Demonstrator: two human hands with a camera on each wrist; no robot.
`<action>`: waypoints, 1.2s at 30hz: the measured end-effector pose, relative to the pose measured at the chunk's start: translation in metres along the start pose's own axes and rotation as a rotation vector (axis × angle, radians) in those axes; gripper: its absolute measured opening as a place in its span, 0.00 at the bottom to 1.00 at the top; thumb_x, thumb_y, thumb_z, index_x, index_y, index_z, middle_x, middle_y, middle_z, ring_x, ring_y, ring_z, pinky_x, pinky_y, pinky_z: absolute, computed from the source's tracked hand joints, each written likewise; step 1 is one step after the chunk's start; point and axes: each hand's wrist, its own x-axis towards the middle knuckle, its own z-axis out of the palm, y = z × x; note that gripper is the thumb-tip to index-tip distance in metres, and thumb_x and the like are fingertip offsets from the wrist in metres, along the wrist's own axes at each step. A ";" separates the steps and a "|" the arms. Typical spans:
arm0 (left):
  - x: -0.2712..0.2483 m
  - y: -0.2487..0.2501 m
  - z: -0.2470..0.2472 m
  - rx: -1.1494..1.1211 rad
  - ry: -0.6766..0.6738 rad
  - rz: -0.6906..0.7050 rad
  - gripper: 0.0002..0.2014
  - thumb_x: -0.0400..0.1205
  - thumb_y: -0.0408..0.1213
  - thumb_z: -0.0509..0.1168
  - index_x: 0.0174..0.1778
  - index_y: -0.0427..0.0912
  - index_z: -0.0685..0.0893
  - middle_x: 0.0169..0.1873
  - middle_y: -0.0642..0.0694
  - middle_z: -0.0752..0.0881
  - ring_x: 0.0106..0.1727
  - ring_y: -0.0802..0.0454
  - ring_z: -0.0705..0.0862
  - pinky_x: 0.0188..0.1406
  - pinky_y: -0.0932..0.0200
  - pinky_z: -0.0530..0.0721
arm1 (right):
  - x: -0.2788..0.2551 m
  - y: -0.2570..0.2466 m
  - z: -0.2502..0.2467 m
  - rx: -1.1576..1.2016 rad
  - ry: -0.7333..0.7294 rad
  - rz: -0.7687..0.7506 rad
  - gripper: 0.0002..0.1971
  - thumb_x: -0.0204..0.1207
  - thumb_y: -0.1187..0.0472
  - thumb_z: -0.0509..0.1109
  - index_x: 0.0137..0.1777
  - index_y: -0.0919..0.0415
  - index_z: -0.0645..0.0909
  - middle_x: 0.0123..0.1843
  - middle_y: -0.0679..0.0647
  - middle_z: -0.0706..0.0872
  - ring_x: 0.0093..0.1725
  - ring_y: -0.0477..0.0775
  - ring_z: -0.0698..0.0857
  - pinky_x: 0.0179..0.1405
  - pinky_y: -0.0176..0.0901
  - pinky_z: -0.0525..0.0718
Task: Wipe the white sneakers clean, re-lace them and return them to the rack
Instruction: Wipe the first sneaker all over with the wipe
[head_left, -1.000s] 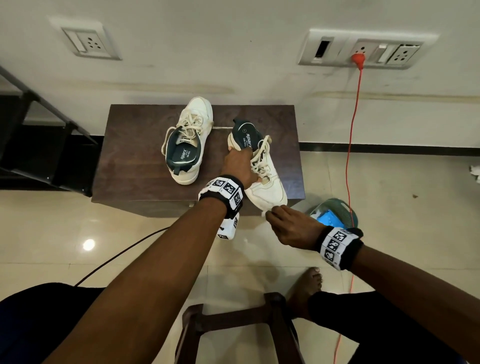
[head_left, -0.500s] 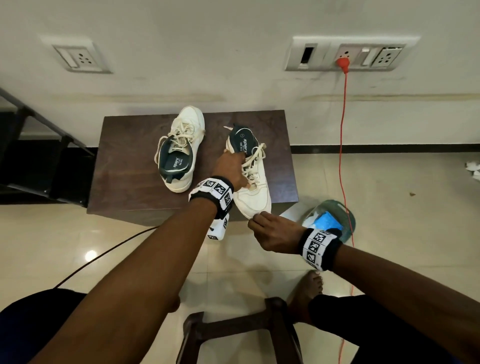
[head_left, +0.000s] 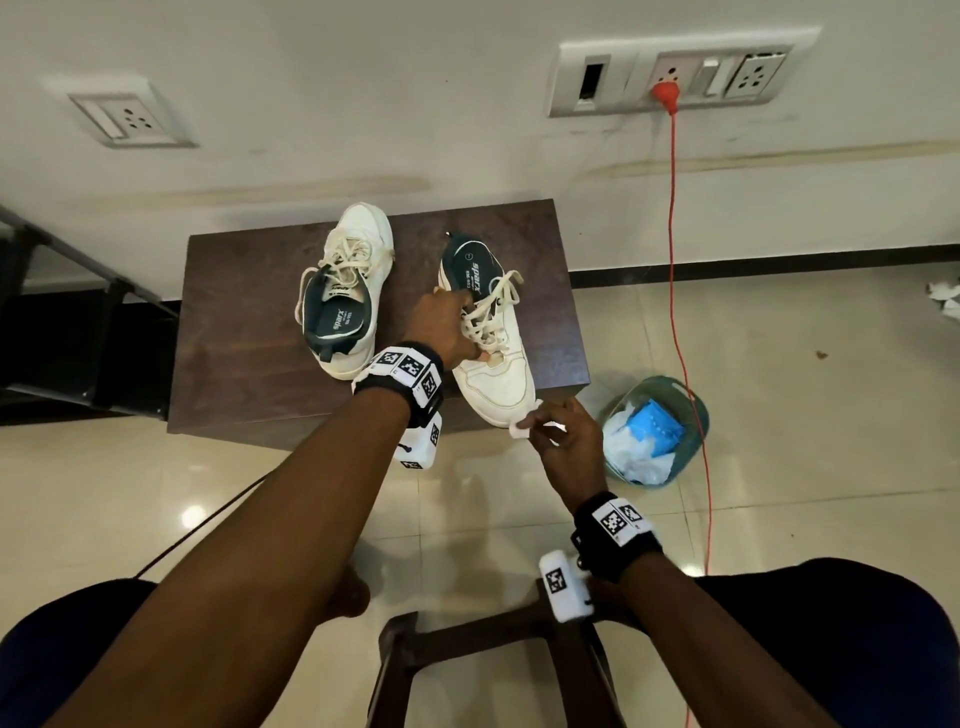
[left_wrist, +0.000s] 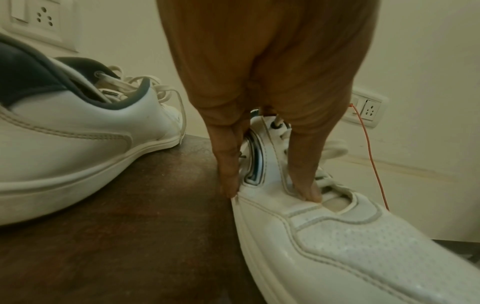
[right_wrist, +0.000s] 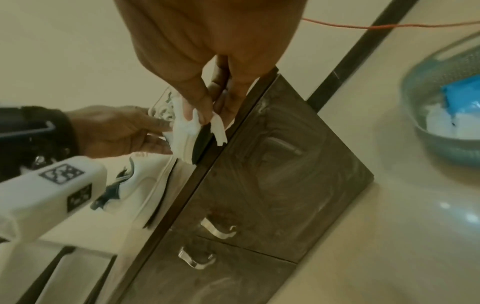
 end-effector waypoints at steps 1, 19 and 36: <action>0.000 0.000 0.000 0.003 -0.003 0.000 0.32 0.61 0.46 0.88 0.56 0.38 0.84 0.55 0.35 0.88 0.56 0.35 0.85 0.52 0.49 0.83 | -0.002 -0.002 0.002 0.044 0.052 0.034 0.16 0.69 0.83 0.73 0.40 0.59 0.89 0.48 0.57 0.85 0.50 0.49 0.89 0.49 0.36 0.85; 0.002 0.000 0.002 -0.010 -0.011 -0.003 0.31 0.60 0.42 0.89 0.56 0.38 0.85 0.56 0.34 0.87 0.57 0.35 0.85 0.52 0.50 0.83 | 0.047 -0.019 0.015 -0.148 0.282 0.082 0.15 0.69 0.77 0.73 0.49 0.60 0.94 0.46 0.53 0.94 0.45 0.48 0.91 0.53 0.48 0.89; 0.009 -0.005 0.001 -0.034 -0.052 0.004 0.30 0.57 0.44 0.90 0.51 0.39 0.87 0.51 0.39 0.90 0.53 0.39 0.87 0.46 0.56 0.80 | -0.026 -0.028 0.083 -0.550 0.197 -0.365 0.14 0.68 0.79 0.75 0.51 0.67 0.89 0.43 0.59 0.82 0.41 0.58 0.81 0.32 0.45 0.81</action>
